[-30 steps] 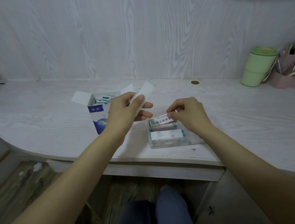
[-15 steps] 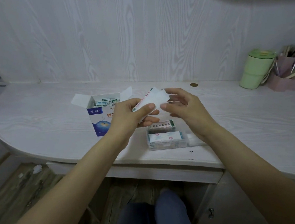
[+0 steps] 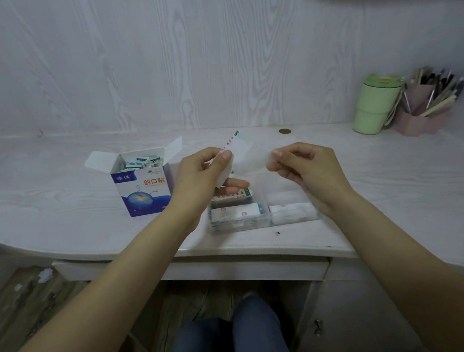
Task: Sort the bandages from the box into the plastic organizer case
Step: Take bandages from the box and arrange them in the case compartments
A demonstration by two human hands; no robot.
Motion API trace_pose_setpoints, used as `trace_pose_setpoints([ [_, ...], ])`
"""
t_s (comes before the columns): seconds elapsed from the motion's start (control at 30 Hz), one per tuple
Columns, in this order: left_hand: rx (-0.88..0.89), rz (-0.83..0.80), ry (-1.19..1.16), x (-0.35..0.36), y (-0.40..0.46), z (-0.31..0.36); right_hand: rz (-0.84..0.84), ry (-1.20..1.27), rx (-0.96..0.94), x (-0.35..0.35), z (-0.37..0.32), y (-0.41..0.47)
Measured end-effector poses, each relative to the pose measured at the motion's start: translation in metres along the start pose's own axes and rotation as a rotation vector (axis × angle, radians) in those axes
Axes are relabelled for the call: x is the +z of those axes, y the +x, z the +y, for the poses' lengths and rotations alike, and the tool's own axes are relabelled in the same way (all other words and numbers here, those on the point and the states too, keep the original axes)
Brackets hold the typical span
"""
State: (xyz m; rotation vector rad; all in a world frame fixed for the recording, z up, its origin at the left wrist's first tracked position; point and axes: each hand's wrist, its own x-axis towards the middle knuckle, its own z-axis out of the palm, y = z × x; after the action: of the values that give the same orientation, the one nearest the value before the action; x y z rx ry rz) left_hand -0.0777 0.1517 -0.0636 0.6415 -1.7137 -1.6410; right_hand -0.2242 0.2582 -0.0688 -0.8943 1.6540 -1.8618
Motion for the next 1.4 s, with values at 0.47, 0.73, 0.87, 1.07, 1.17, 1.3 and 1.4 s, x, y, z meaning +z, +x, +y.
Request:
trace_pose_setpoints([
  [0.47,-0.006,-0.010,0.018,0.037,0.003,-0.004,-0.137,-0.815,-0.050,-0.061,0.014,0.001],
  [0.73,-0.002,-0.003,0.036,0.044,0.002,-0.006,-0.293,-1.120,-0.129,-0.042,0.017,0.004],
  [0.87,0.001,-0.010,0.032,0.044,0.002,-0.004,-0.350,-1.270,-0.150,-0.036,0.015,0.005],
  [1.07,0.010,-0.021,0.033,0.042,0.004,-0.006,-0.378,-1.311,-0.190,-0.037,0.014,0.007],
  [1.17,0.008,-0.024,0.034,0.042,0.005,-0.006,-0.387,-1.347,-0.229,-0.037,0.014,0.006],
  [1.3,0.007,-0.024,0.038,0.041,0.005,-0.006,-0.414,-1.432,-0.295,-0.036,0.013,0.007],
  [1.4,0.003,-0.023,0.039,0.041,0.005,-0.007,-0.433,-1.390,-0.209,-0.034,0.012,0.009],
])
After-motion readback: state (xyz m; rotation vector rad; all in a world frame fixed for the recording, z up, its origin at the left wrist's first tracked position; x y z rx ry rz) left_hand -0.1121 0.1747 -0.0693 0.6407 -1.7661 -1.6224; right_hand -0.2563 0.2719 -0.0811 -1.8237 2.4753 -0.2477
